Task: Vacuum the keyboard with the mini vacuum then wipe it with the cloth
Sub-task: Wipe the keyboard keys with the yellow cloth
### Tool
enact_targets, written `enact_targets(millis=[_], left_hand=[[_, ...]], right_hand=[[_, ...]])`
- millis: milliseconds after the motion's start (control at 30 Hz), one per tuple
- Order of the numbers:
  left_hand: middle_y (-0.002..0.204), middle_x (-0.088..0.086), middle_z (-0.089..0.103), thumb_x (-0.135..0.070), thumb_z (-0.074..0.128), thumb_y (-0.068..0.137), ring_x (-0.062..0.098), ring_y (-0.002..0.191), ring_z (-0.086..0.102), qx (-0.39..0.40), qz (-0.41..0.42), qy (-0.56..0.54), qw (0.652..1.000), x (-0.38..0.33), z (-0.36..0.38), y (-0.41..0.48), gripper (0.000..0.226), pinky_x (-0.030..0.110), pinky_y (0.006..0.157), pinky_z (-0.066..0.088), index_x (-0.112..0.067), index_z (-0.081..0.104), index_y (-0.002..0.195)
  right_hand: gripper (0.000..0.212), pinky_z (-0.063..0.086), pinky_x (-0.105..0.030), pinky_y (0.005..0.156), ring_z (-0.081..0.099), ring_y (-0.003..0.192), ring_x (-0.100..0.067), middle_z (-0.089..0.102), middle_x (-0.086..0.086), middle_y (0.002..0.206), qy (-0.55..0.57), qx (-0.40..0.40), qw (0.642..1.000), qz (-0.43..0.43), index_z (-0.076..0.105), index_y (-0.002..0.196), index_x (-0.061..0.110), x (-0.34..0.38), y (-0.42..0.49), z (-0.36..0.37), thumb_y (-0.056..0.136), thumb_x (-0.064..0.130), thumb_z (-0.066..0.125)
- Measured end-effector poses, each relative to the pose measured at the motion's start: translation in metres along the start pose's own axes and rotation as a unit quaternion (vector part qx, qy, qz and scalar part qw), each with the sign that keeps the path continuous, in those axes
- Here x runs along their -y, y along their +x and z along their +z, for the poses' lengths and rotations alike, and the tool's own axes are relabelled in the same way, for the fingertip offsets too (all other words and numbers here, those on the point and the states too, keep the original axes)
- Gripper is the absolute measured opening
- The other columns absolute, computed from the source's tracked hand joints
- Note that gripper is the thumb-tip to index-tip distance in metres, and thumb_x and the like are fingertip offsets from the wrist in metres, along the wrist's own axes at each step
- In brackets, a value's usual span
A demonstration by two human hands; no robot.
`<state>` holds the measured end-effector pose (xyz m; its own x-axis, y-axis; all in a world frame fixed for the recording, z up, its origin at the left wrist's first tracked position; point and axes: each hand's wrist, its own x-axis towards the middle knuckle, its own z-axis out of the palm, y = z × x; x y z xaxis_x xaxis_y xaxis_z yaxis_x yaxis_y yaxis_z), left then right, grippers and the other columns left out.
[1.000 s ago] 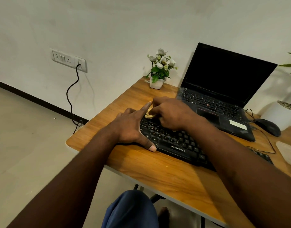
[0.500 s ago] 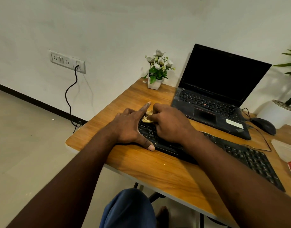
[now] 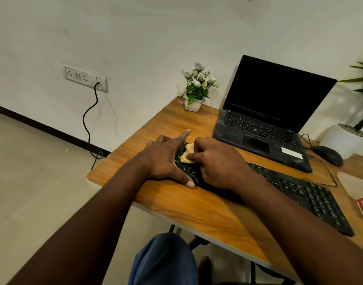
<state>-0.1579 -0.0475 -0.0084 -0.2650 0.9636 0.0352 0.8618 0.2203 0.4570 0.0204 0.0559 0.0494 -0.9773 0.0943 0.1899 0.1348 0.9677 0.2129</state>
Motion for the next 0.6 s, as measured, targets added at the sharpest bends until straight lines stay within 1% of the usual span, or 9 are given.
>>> enact_targets(millis=[100, 233, 300, 367, 433, 500, 567, 600], left_hand=[[0.168, -0.002, 0.029, -0.094, 0.072, 0.048, 0.024, 0.153, 0.018, 0.004, 0.0, 0.003, 1.0, 0.0, -0.001, -0.001, 0.148, 0.059, 0.12, 0.02, -0.05, -0.02, 0.157], [0.168, 0.001, 0.028, -0.092, 0.074, 0.049, 0.026, 0.153, 0.018, 0.008, -0.005, 0.004, 1.0, -0.001, -0.002, -0.002, 0.149, 0.059, 0.121, 0.019, -0.05, -0.019, 0.157], [0.168, 0.001, 0.028, -0.089, 0.076, 0.051, 0.025, 0.152, 0.019, 0.011, -0.002, 0.004, 1.0, -0.002, -0.004, -0.003, 0.149, 0.057, 0.121, 0.019, -0.049, -0.019, 0.157], [0.169, 0.003, 0.025, -0.084, 0.081, 0.052, 0.027, 0.152, 0.018, 0.032, -0.002, -0.017, 0.999, 0.002, -0.007, -0.004, 0.15, 0.056, 0.122, 0.017, -0.05, -0.021, 0.157], [0.169, 0.004, 0.023, -0.082, 0.084, 0.048, 0.031, 0.153, 0.017, 0.059, -0.009, -0.04, 0.997, 0.008, -0.013, -0.003, 0.152, 0.057, 0.122, 0.016, -0.055, -0.023, 0.154], [0.171, 0.004, 0.019, -0.08, 0.086, 0.048, 0.034, 0.154, 0.014, 0.079, -0.012, -0.043, 0.996, 0.008, -0.019, -0.004, 0.154, 0.058, 0.122, 0.015, -0.057, -0.025, 0.152], [0.171, 0.005, 0.017, -0.066, 0.091, 0.059, 0.034, 0.155, 0.013, 0.089, -0.015, -0.049, 0.995, 0.003, -0.022, -0.007, 0.152, 0.057, 0.123, 0.015, -0.049, -0.024, 0.156], [0.171, 0.005, 0.017, -0.06, 0.092, 0.062, 0.034, 0.155, 0.013, 0.09, -0.018, -0.053, 0.994, 0.0, -0.022, -0.009, 0.151, 0.056, 0.123, 0.014, -0.045, -0.024, 0.158]], right_hand=[[0.041, 0.051, -0.036, 0.076, 0.049, 0.112, -0.02, 0.052, -0.001, 0.121, -0.008, 0.019, 1.0, 0.001, 0.062, 0.139, 0.028, 0.007, -0.003, -0.002, 0.099, 0.033, 0.056], [0.041, 0.053, -0.037, 0.077, 0.05, 0.11, -0.018, 0.053, 0.003, 0.12, 0.012, 0.014, 0.999, 0.035, 0.063, 0.139, 0.031, 0.006, -0.016, -0.008, 0.098, 0.031, 0.057], [0.04, 0.05, -0.033, 0.078, 0.048, 0.112, -0.016, 0.052, 0.003, 0.122, 0.021, 0.026, 0.998, 0.044, 0.061, 0.139, 0.033, 0.009, -0.023, -0.011, 0.1, 0.033, 0.056], [0.039, 0.045, -0.03, 0.076, 0.049, 0.111, -0.015, 0.052, 0.004, 0.123, 0.025, 0.035, 0.998, 0.038, 0.061, 0.14, 0.034, 0.014, -0.029, -0.014, 0.101, 0.034, 0.055], [0.036, 0.044, -0.03, 0.069, 0.052, 0.101, -0.015, 0.055, 0.006, 0.114, 0.047, 0.009, 0.998, 0.045, 0.066, 0.133, 0.036, 0.017, -0.027, -0.021, 0.098, 0.032, 0.059], [0.034, 0.049, -0.033, 0.067, 0.055, 0.094, -0.016, 0.057, 0.008, 0.108, 0.071, -0.027, 0.994, 0.078, 0.07, 0.128, 0.035, 0.018, -0.016, -0.025, 0.096, 0.028, 0.061], [0.035, 0.051, -0.035, 0.071, 0.056, 0.096, -0.019, 0.057, 0.006, 0.11, 0.075, -0.033, 0.991, 0.109, 0.069, 0.129, 0.035, 0.024, 0.002, -0.022, 0.095, 0.028, 0.061], [0.036, 0.05, -0.034, 0.072, 0.056, 0.099, -0.019, 0.057, 0.005, 0.114, 0.07, -0.024, 0.991, 0.115, 0.069, 0.13, 0.036, 0.028, 0.011, -0.02, 0.095, 0.028, 0.062]])
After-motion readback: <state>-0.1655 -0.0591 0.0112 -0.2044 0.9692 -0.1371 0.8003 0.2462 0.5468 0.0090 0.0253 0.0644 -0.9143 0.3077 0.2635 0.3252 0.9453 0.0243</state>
